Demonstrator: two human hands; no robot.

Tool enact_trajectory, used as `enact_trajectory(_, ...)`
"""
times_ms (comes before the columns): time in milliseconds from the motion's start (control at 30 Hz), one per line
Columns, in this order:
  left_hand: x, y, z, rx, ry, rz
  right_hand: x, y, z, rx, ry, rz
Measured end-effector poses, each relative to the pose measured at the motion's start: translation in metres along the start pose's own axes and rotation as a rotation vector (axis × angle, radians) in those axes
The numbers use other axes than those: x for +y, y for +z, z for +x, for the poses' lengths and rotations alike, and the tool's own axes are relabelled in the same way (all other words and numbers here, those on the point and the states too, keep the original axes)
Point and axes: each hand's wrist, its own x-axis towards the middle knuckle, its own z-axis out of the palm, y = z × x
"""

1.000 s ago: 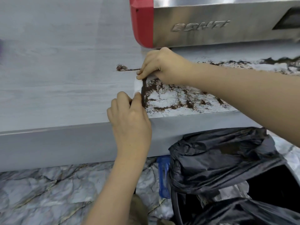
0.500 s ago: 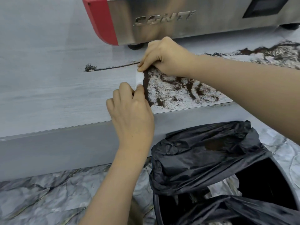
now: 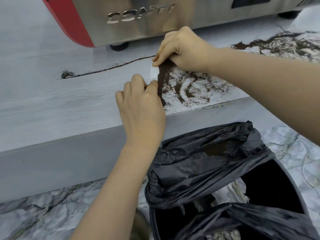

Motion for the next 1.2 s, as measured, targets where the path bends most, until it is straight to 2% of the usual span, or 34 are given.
enact_trajectory(633,0.017,0.008,0.004,-0.141,0.247,-0.228,-0.004,-0.030,-0.103,0.081,0.274,-0.152)
enact_trajectory(867,0.036,-0.007,-0.032,-0.182,0.357,-0.293,-0.039,-0.033,-0.160,0.107,0.326,-0.187)
enact_trajectory(1000,0.041,-0.006,-0.081,-0.273,0.433,-0.319,-0.068,-0.027,-0.207,0.097,0.341,-0.145)
enact_trajectory(1100,0.042,-0.001,-0.095,-0.315,0.404,-0.366,-0.080,-0.014,-0.230,0.082,0.380,-0.121)
enact_trajectory(1200,0.044,-0.001,-0.086,-0.298,0.404,-0.383,-0.078,-0.018,-0.232,0.143,0.399,-0.114)
